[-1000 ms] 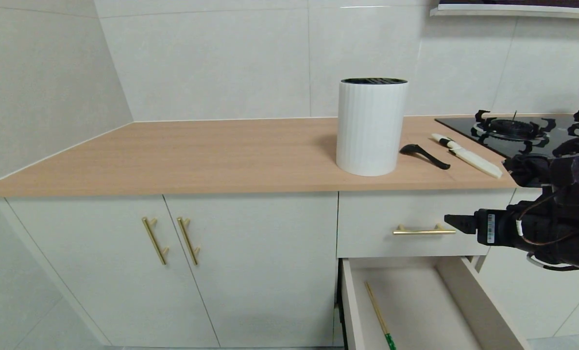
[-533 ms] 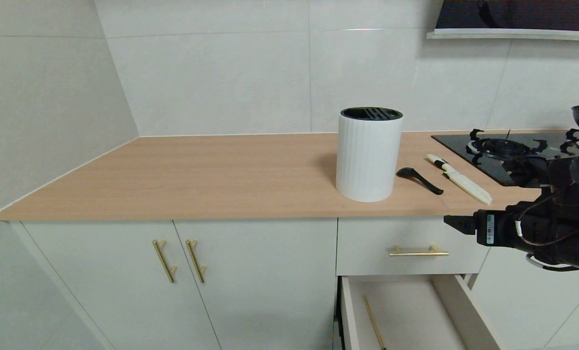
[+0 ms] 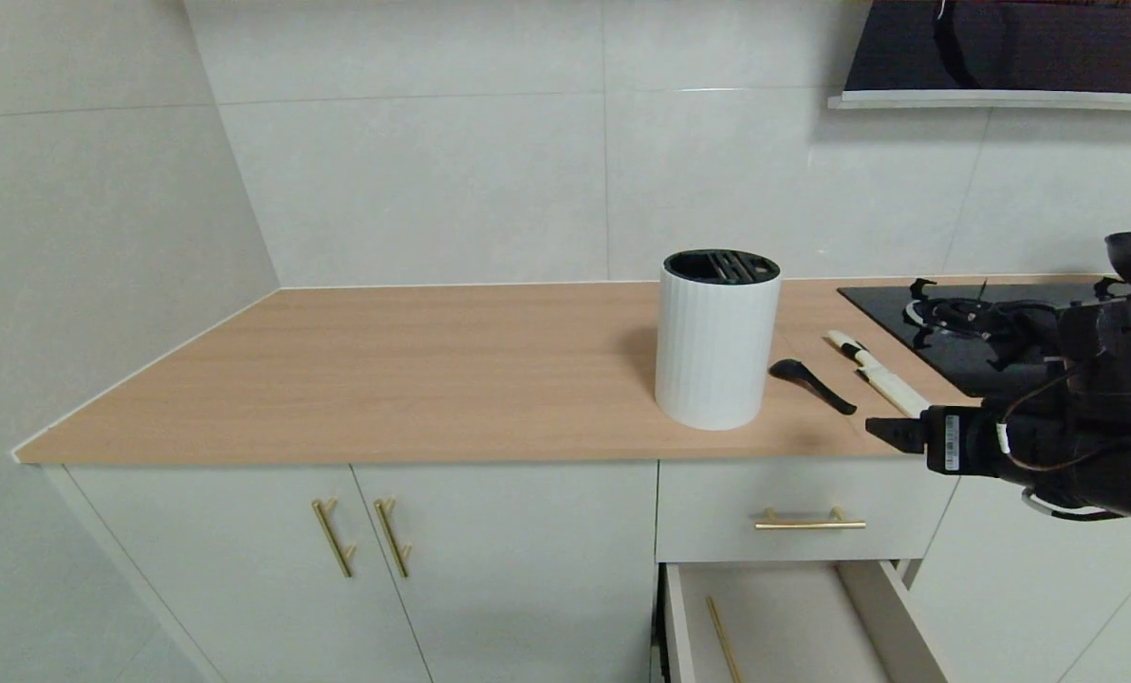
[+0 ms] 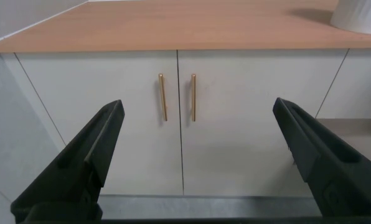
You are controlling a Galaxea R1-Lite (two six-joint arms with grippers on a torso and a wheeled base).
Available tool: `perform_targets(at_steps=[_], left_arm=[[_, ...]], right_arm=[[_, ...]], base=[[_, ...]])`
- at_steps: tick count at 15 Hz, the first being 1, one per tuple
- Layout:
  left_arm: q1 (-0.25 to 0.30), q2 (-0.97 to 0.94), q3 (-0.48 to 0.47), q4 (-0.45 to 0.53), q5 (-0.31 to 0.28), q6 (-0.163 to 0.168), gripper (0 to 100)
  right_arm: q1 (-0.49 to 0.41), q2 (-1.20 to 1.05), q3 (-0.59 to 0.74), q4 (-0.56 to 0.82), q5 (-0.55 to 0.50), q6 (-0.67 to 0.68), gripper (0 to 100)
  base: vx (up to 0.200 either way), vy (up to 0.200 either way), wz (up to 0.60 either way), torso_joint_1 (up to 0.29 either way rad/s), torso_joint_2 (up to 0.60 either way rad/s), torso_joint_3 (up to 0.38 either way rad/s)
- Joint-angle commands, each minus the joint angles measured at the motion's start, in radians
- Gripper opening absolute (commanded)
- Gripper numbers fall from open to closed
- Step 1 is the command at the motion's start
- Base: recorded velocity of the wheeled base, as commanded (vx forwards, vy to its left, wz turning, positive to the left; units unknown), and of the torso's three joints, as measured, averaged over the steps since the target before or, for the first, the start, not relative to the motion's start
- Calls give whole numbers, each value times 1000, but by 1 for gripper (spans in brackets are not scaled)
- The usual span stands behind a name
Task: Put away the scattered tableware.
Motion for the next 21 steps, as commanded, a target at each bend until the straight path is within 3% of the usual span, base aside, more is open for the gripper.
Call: perform_targets(at_steps=[1,6,11,21], left_arm=[[0,0,0,0,1,0,100],[0,0,0,0,1,0,100],[0,0,0,0,1,0,100],[0,0,0,0,1,0,100]], right_arm=[[-80,90,-123,-9,30,-45,100],[-163,328,-431,5,260,-161,100],[-230,480,-437,-18,467,-325,100],[-244,653,-465,-196,498,-324,100]], base=[[0,0,0,0,0,0],[0,0,0,0,0,0],[0,0,0,0,0,0],[0,0,0,0,0,0]])
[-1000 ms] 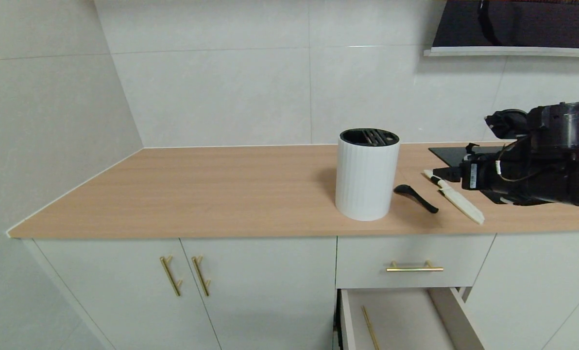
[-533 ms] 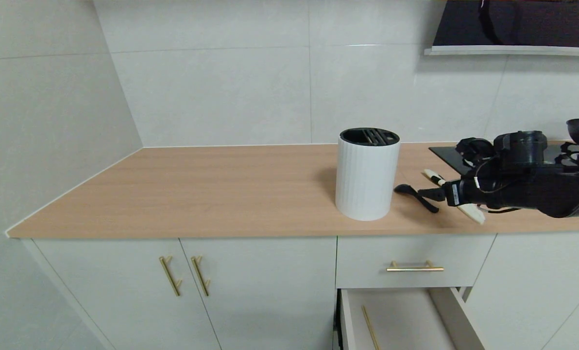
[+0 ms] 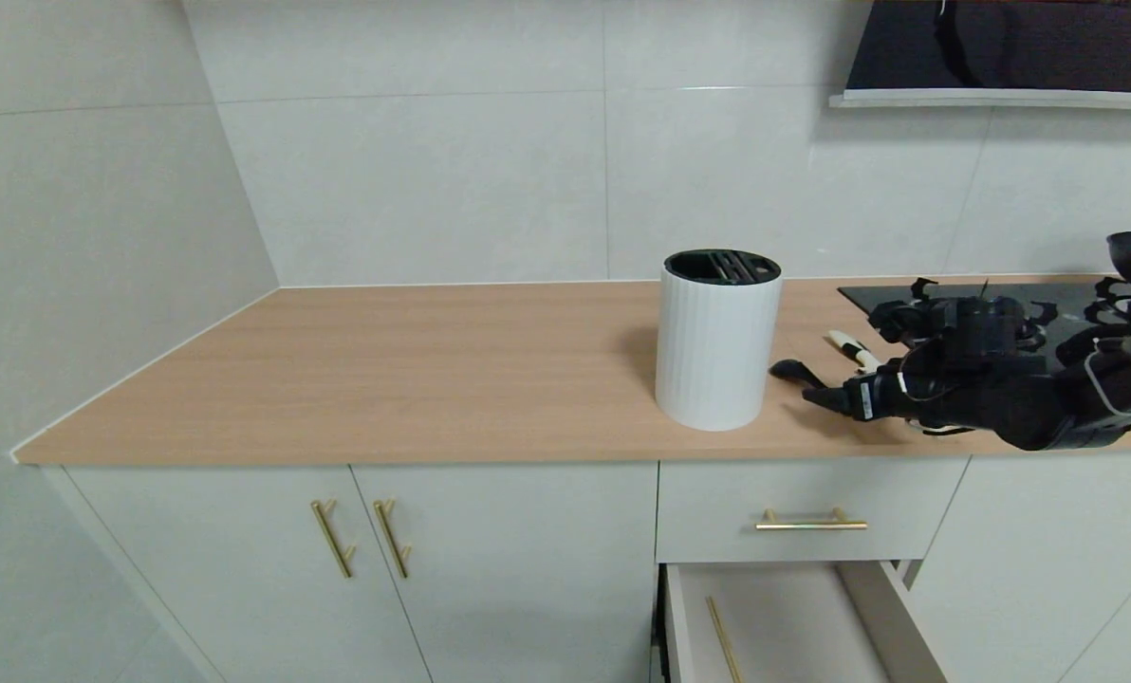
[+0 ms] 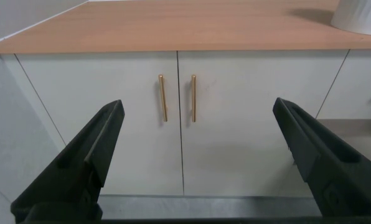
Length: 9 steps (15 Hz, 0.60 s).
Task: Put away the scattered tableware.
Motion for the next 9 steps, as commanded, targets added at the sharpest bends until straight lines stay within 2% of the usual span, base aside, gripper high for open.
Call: perform_targets(at_steps=[1,9], left_arm=[[0,0,0,0,1,0,100],[0,0,0,0,1,0,100]], right_arm=[[2,42,-13,-1,-1,0,100],[-5,108,-61,-52,-7,32,100]], base=[[0,0,0,0,0,0],[0,0,0,0,0,0]])
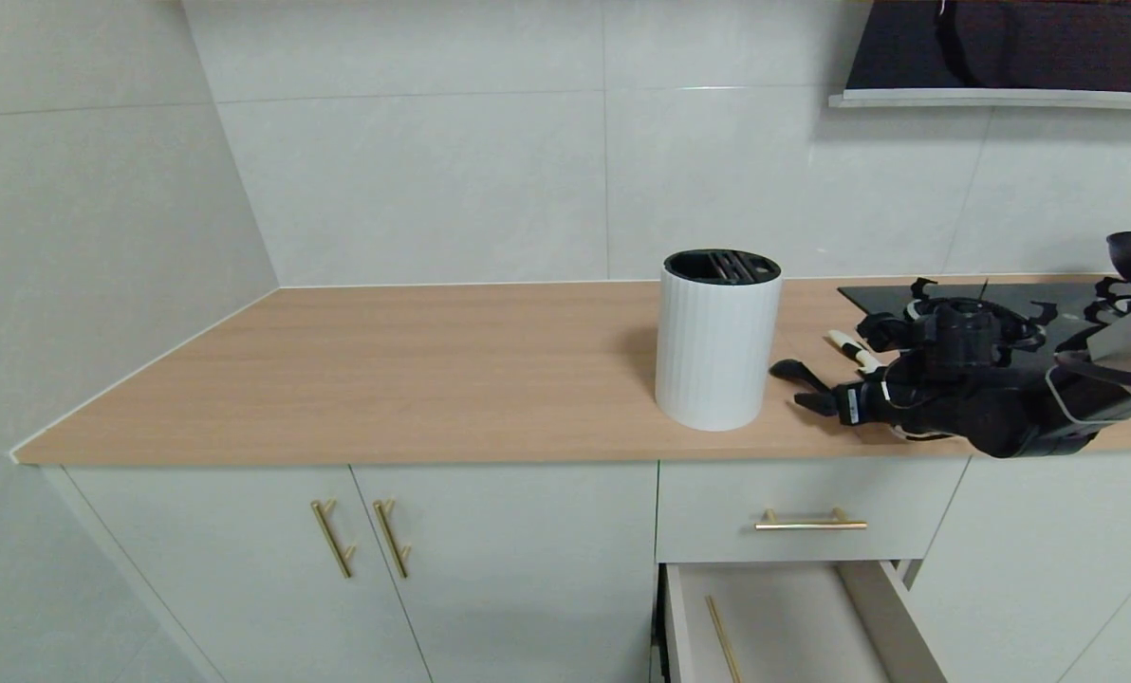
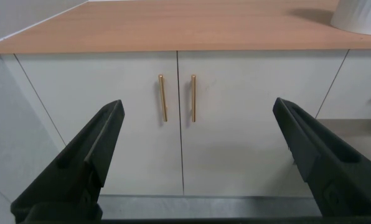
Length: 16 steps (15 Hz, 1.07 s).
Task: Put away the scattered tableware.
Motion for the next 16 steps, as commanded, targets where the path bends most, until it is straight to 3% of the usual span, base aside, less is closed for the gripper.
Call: perform_targets(at_steps=[1,4,5,13,16], left_arm=[[0,0,0,0,0,0,100],[0,0,0,0,0,0,100],[0,0,0,0,0,0,100],[0,0,0,0,0,0,100],[0,0,0,0,0,0,100]], right_arm=[[0,13,-5,0,-1,0,100],[0,21,-6,0,-1,-2,100],[0,21,-6,0,-2,-2,0],[0,17,-12,7,-9,15,0],[23,-42,-25,34,-95,99,0]], base=[[0,0,0,0,0,0],[0,0,0,0,0,0],[0,0,0,0,0,0],[0,0,0,0,0,0],[0,0,0,0,0,0]])
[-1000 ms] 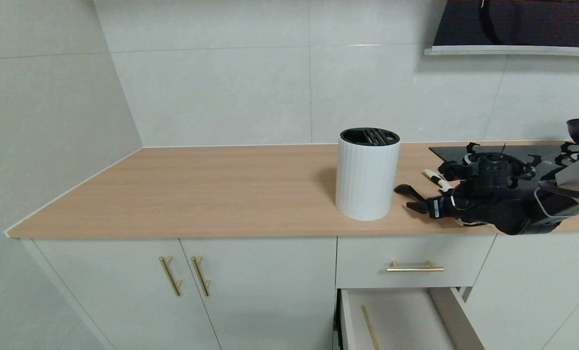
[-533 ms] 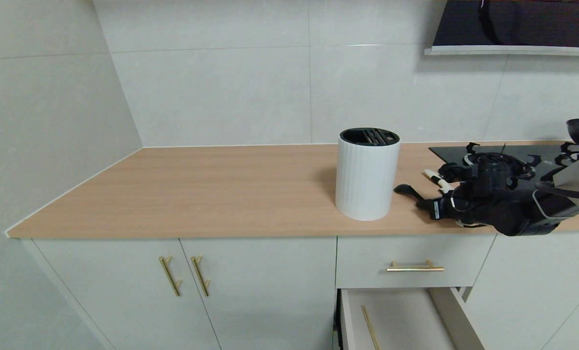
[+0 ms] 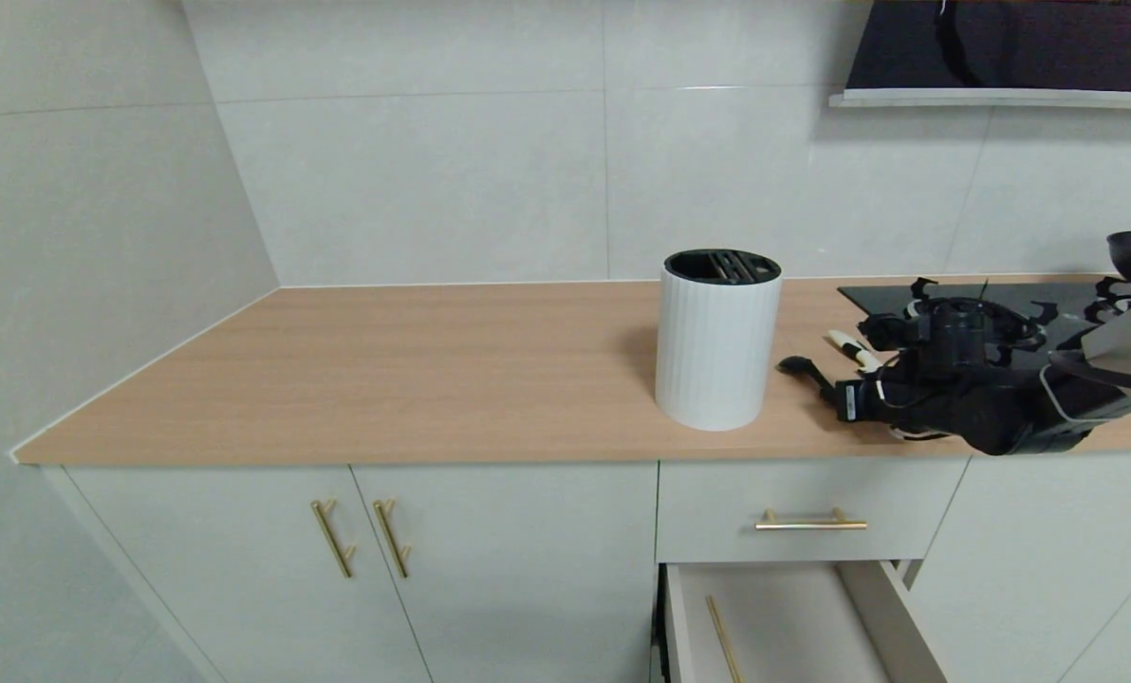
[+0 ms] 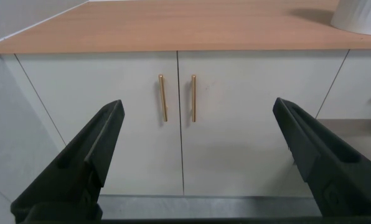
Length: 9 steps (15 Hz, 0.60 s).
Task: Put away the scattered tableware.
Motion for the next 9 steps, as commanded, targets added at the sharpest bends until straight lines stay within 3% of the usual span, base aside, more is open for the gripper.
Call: perform_targets(at_steps=[1,5,7,9], left_arm=[[0,0,0,0,0,0,100],[0,0,0,0,0,0,100],[0,0,0,0,0,0,100],[0,0,0,0,0,0,100]], right_arm=[[38,-92,-2,55,-48,43,0],[179,-466,87,407,-235,246,0],[193,-638,168,531,-235,278,0],[199,-761,271,569,-227,278,0]], base=[[0,0,0,0,0,0],[0,0,0,0,0,0],[0,0,0,0,0,0],[0,0,0,0,0,0]])
